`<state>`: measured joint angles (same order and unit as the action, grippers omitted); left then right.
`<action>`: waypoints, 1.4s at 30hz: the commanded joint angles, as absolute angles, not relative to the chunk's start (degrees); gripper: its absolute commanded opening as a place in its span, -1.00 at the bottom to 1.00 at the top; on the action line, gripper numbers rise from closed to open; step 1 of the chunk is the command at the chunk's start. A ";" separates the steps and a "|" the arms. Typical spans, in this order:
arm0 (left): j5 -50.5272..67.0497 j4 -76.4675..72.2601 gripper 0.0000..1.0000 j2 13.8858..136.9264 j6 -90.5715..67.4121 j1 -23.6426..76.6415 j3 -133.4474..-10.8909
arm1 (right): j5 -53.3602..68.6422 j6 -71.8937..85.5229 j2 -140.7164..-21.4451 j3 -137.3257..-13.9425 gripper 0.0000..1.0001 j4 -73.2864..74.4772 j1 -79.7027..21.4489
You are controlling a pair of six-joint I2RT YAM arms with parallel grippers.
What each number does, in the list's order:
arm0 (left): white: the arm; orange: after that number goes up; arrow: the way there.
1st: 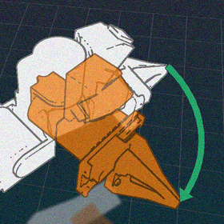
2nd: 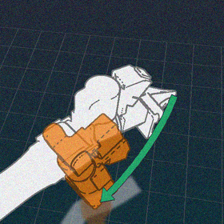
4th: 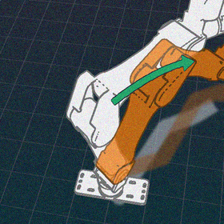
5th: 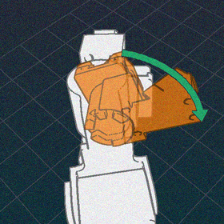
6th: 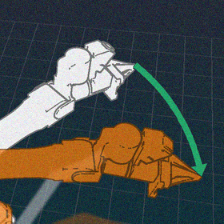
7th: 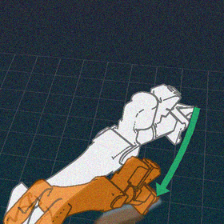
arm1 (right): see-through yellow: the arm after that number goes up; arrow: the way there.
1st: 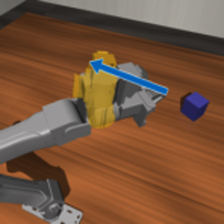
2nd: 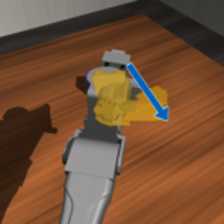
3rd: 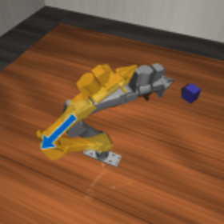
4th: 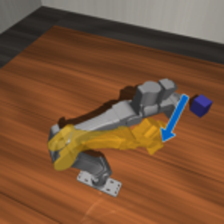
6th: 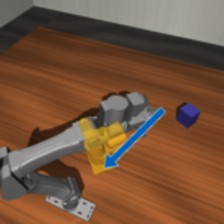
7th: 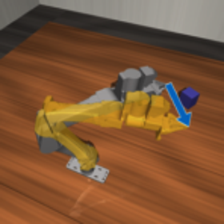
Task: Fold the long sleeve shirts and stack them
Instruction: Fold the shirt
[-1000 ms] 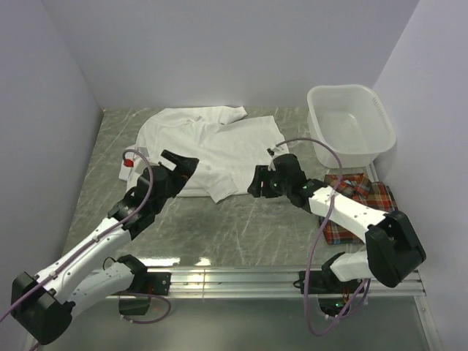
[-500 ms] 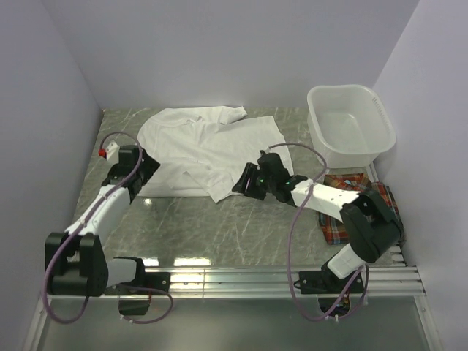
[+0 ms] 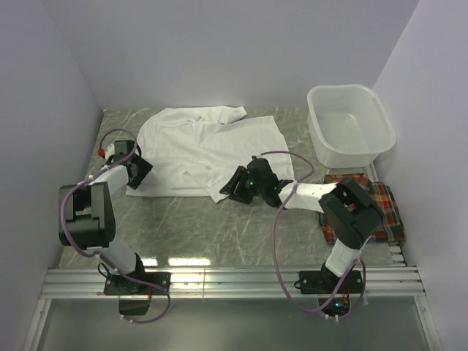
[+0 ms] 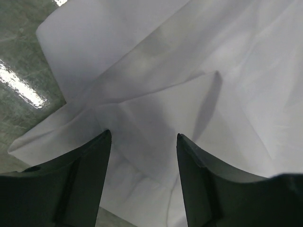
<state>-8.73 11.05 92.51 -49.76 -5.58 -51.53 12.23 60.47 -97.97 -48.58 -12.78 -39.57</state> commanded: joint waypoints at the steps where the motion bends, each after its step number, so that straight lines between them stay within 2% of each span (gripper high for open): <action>1: -8.26 11.25 0.26 94.48 -49.30 -6.24 -53.88 | 12.22 64.86 -99.84 -47.55 0.15 -20.03 -41.22; 15: -7.56 13.45 0.29 96.51 -50.01 -6.24 -54.58 | 9.14 71.72 -105.90 -46.58 0.22 -21.61 -44.39; 32: -8.52 13.97 0.29 95.45 -49.92 -6.24 -54.49 | 4.31 77.17 -110.56 -47.20 0.09 -23.47 -44.38; 35: -8.53 13.97 0.29 95.45 -50.10 -6.24 -54.49 | 4.13 77.78 -111.18 -46.85 -0.01 -23.99 -44.39; 42: -8.53 14.15 0.28 95.71 -50.18 -6.24 -54.67 | 3.08 76.47 -111.45 -47.64 -0.61 -23.20 -44.38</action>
<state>-8.32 12.99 95.61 -50.24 -6.02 -53.08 6.85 77.93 -110.02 -47.59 -26.89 -44.12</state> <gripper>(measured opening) 0.642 0.219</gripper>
